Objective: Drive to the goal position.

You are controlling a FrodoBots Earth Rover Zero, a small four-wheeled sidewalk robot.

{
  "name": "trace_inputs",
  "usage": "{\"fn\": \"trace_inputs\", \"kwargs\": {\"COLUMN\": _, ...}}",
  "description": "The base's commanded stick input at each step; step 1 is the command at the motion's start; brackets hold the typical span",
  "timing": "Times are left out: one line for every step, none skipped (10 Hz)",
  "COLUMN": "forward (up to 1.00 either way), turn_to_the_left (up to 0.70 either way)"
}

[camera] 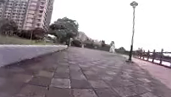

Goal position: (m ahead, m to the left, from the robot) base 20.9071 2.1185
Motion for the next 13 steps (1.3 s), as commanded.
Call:
{"fn": "trace_inputs", "kwargs": {"forward": 1.0, "turn_to_the_left": 0.0}}
{"fn": "trace_inputs", "kwargs": {"forward": 1.0, "turn_to_the_left": 0.0}}
{"fn": "trace_inputs", "kwargs": {"forward": 1.0, "turn_to_the_left": 0.0}}
{"fn": "trace_inputs", "kwargs": {"forward": 1.0, "turn_to_the_left": 0.0}}
{"fn": "trace_inputs", "kwargs": {"forward": 1.0, "turn_to_the_left": 0.0}}
{"fn": "trace_inputs", "kwargs": {"forward": 1.0, "turn_to_the_left": 0.0}}
{"fn": "trace_inputs", "kwargs": {"forward": 1.0, "turn_to_the_left": 0.0}}
{"fn": "trace_inputs", "kwargs": {"forward": 1.0, "turn_to_the_left": 0.0}}
{"fn": "trace_inputs", "kwargs": {"forward": 1.0, "turn_to_the_left": 0.0}}
{"fn": "trace_inputs", "kwargs": {"forward": 1.0, "turn_to_the_left": 0.35}}
{"fn": "trace_inputs", "kwargs": {"forward": 1.0, "turn_to_the_left": 0.33}}
{"fn": "trace_inputs", "kwargs": {"forward": 1.0, "turn_to_the_left": 0.14}}
{"fn": "trace_inputs", "kwargs": {"forward": 1.0, "turn_to_the_left": 0.0}}
